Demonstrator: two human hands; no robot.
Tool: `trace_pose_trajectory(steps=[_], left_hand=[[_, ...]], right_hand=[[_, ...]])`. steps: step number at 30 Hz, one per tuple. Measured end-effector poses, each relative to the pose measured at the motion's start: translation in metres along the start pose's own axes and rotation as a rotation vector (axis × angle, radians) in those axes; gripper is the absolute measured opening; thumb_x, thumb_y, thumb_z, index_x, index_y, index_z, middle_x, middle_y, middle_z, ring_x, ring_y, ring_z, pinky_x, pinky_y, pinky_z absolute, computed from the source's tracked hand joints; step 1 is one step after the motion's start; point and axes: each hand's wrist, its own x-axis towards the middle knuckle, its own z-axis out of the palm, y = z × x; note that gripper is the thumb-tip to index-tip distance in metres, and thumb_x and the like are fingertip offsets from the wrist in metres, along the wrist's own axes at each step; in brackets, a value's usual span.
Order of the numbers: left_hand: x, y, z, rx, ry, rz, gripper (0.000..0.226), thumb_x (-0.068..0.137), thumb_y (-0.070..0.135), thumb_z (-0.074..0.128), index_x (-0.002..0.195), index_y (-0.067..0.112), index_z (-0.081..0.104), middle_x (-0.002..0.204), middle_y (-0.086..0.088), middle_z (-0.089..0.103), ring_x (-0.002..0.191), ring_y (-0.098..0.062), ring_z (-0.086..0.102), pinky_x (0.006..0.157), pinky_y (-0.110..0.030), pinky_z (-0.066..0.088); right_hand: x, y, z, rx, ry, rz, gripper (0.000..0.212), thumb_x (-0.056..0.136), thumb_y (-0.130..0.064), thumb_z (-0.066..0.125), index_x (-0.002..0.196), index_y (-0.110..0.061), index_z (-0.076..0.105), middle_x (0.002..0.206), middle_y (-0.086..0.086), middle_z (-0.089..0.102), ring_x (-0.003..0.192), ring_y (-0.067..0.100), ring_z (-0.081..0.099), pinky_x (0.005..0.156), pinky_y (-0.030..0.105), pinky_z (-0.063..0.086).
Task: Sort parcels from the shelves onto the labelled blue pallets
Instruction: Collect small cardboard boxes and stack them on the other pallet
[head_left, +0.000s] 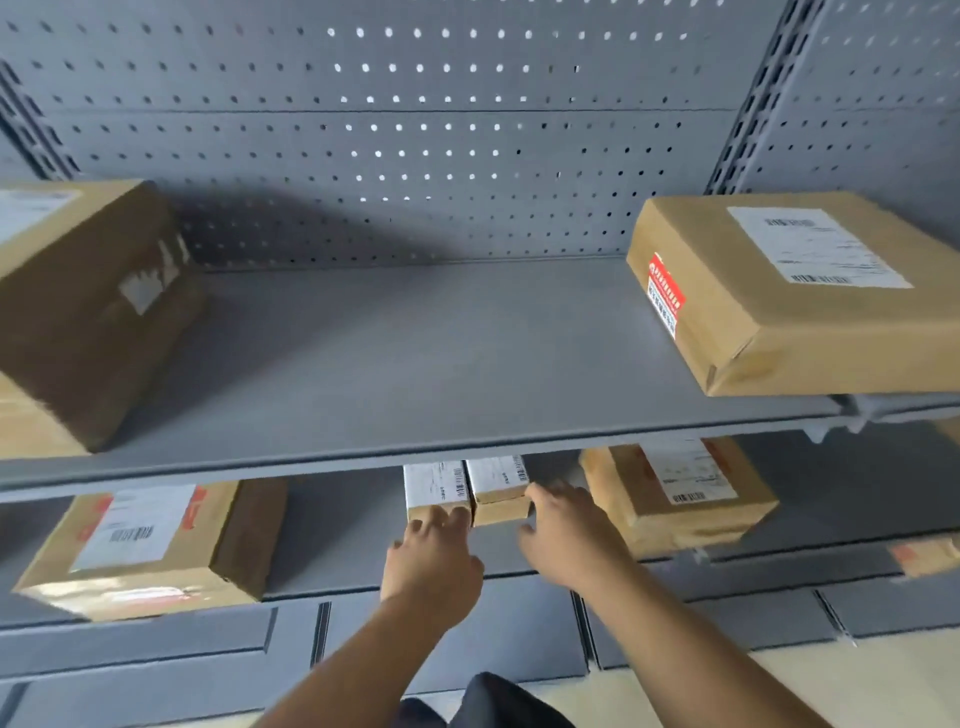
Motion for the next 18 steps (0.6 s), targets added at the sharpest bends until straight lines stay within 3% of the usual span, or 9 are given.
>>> trace_pose_trajectory(steps=[5, 9, 18], left_hand=[[0.006, -0.007, 0.025, -0.054, 0.166, -0.092, 0.054, 0.096, 0.044, 0.048, 0.147, 0.032, 0.034, 0.149, 0.002, 0.038, 0.134, -0.025, 0.043, 0.105, -0.042, 0.04], [0.026, -0.013, 0.036, -0.042, 0.278, -0.136, 0.059, 0.098, 0.051, 0.043, 0.152, 0.032, 0.027, 0.161, 0.0, 0.024, 0.144, -0.025, 0.029, 0.109, -0.043, 0.035], [0.07, -0.023, 0.065, -0.114, 0.331, -0.169, 0.055, 0.1, 0.054, 0.032, 0.153, 0.038, 0.026, 0.169, -0.001, 0.003, 0.152, -0.026, 0.003, 0.116, -0.047, 0.023]], right_hand=[[0.02, 0.008, 0.025, -0.035, 0.002, -0.092, 0.042, 0.097, -0.041, 0.05, 0.133, -0.019, 0.053, 0.128, 0.005, 0.057, 0.114, 0.026, 0.054, 0.089, 0.035, 0.05], [0.039, 0.005, 0.045, -0.051, 0.05, -0.11, 0.047, 0.098, -0.046, 0.049, 0.136, -0.018, 0.049, 0.132, 0.006, 0.052, 0.12, 0.029, 0.052, 0.095, 0.038, 0.048], [0.086, 0.003, 0.089, -0.071, 0.182, -0.086, 0.055, 0.096, -0.052, 0.047, 0.141, -0.021, 0.045, 0.147, 0.007, 0.042, 0.126, 0.033, 0.043, 0.098, 0.041, 0.045]])
